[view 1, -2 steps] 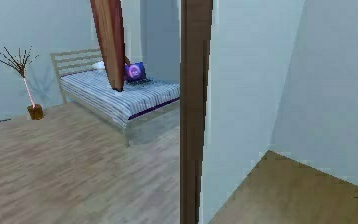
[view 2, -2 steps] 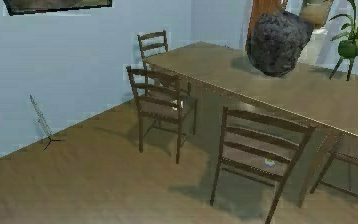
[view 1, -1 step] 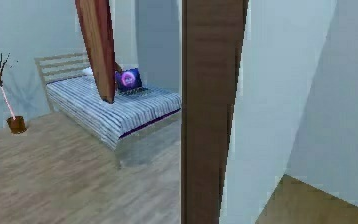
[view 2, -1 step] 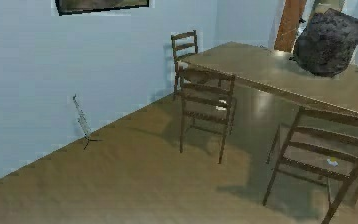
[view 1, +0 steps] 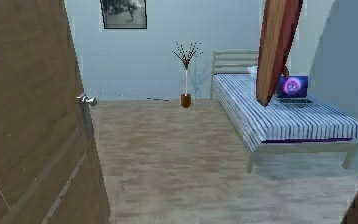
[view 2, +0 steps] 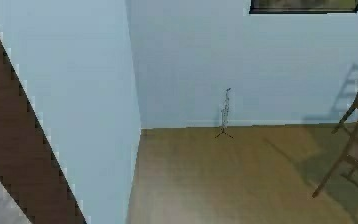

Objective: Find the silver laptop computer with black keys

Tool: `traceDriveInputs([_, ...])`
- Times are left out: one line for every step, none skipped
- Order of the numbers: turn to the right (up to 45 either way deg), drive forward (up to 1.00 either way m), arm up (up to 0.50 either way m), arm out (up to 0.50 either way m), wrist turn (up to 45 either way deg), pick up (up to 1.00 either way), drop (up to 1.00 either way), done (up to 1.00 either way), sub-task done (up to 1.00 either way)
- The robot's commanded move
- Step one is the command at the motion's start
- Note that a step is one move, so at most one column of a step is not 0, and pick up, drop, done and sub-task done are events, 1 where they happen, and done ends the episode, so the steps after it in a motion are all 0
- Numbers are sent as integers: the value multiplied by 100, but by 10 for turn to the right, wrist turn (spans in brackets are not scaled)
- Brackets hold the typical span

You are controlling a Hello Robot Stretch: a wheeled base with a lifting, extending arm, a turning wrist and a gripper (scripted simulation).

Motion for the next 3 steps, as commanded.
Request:
traceDriveInputs([0, 45, 0, 0, 0, 0, 0, 0, 0])
traceDriveInputs([450, 0, 0, 0, 0, 0, 0, 0, 0])
traceDriveInputs([0, 70, 0, 0, 0, 0, 0, 0, 0])
